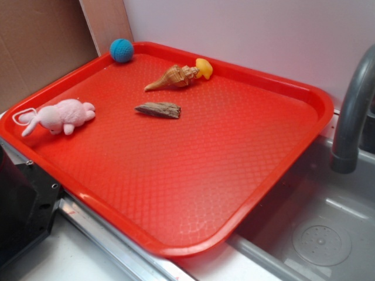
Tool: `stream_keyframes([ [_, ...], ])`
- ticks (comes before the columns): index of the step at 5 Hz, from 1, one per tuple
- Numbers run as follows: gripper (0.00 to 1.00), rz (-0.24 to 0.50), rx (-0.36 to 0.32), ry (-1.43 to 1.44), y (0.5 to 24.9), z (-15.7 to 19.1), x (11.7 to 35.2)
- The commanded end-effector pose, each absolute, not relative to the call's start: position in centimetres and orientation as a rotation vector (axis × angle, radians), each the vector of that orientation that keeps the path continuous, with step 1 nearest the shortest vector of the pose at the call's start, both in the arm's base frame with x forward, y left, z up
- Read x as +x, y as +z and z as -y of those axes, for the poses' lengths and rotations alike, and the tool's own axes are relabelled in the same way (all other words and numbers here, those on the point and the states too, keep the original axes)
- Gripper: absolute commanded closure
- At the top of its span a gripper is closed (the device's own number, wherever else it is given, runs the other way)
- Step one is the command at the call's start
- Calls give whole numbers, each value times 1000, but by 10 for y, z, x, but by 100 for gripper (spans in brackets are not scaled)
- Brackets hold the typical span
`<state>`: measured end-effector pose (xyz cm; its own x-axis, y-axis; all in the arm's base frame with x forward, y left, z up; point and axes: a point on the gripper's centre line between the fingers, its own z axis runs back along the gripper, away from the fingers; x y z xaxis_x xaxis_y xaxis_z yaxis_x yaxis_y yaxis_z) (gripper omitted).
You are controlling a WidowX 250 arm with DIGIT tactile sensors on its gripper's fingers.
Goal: Grab the pink bunny.
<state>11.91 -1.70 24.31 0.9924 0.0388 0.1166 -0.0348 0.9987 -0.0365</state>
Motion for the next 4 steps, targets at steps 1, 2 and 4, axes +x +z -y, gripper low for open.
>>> stream_keyframes([
  [1,0,118,-34,37,243,17,119],
  [2,0,64,71,18,193,-30,133],
  [4,0,116,128,-61,109,-79,148],
])
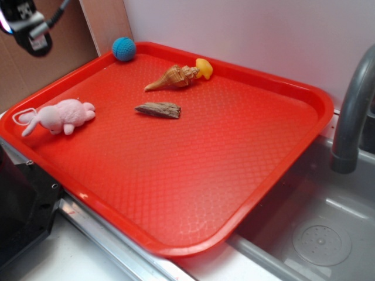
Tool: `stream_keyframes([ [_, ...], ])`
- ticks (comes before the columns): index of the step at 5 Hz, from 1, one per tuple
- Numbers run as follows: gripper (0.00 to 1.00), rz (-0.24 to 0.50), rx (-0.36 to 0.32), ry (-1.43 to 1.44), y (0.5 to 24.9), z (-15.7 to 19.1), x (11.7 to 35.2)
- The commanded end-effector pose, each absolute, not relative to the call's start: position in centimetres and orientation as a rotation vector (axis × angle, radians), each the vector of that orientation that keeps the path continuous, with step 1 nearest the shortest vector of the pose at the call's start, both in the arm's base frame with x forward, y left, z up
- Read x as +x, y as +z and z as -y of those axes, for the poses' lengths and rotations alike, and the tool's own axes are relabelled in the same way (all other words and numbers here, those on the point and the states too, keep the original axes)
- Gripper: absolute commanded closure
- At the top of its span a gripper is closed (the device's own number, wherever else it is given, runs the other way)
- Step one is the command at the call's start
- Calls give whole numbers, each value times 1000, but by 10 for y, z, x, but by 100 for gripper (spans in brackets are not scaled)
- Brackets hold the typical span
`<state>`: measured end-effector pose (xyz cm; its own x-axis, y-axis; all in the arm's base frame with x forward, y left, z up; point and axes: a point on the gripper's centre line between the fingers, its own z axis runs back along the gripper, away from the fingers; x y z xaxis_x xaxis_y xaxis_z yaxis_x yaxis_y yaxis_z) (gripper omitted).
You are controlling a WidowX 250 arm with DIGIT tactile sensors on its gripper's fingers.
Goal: Grab the pink bunny.
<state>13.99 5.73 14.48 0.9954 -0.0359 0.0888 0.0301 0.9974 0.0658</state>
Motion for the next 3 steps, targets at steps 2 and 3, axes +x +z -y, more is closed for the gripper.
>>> stream_keyframes([
  [2,0,7,103,-8,39,-86,152],
  [3,0,-12,96,13,37,-88,151],
])
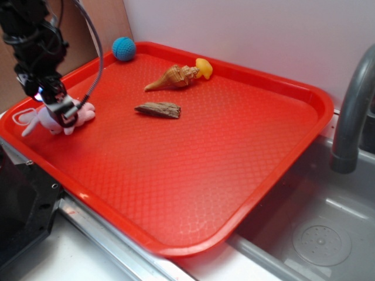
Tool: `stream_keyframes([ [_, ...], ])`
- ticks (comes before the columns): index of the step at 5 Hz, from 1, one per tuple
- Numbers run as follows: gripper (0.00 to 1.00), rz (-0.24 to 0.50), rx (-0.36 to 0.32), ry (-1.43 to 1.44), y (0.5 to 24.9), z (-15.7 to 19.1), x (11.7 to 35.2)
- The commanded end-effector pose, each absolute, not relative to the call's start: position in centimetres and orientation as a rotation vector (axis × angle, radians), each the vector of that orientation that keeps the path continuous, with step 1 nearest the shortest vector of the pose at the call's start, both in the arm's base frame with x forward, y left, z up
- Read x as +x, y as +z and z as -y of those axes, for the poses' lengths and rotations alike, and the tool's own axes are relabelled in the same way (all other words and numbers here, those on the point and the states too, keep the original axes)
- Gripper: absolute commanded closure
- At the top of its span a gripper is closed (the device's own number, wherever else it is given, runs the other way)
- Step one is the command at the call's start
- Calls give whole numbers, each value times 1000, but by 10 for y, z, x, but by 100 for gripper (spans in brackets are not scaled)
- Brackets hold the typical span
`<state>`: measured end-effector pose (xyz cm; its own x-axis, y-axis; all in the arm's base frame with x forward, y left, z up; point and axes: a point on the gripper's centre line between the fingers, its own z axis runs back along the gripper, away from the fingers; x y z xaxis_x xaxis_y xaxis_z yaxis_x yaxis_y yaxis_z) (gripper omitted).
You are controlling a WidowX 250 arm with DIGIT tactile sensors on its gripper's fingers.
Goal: Grab the pink bunny.
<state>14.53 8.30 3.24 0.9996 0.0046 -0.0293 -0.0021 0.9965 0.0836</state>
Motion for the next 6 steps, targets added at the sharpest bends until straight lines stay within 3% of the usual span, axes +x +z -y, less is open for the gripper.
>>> stream_keyframes([
  [1,100,-17,103,34,36,-88,151],
  [3,100,-18,88,43,37,-87,151],
  [4,100,34,80,-16,51,-81,157],
  [5,100,108,194,113,96,-61,172],
  [6,100,192,138,116,149,-25,185],
])
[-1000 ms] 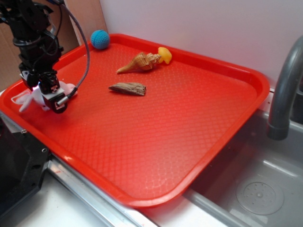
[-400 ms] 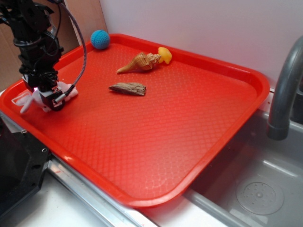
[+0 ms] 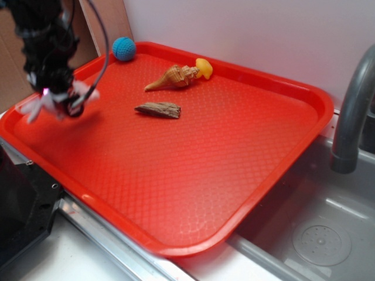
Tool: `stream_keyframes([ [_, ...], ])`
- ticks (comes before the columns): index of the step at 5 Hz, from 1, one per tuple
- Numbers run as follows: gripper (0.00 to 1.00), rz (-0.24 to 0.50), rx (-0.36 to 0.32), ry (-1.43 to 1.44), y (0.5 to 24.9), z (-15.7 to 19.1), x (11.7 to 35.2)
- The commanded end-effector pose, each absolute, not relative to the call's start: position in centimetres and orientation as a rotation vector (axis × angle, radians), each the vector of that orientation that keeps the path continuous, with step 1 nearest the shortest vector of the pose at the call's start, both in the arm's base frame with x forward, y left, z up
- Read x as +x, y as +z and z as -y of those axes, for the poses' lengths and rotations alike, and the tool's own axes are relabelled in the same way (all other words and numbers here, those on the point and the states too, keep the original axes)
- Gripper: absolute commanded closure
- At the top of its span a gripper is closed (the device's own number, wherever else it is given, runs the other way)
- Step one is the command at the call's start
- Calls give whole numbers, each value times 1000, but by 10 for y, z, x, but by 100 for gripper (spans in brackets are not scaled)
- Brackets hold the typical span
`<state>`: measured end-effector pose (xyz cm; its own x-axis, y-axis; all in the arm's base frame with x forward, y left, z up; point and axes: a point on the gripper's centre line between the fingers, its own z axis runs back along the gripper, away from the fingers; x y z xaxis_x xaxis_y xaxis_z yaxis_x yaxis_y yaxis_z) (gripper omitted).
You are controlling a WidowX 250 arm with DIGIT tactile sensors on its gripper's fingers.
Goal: Grab the pink bunny.
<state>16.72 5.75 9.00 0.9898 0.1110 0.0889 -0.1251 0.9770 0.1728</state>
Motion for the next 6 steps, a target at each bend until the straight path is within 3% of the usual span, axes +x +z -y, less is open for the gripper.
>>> stream_keyframes([
  [1,100,231,65,201,201,-11,188],
  [2,100,218,61,293,221,2,188],
  [3,100,234,34,326,225,13,192],
  [4,100,154,17,321,227,23,191],
  [6,100,144,29,310,224,27,186],
])
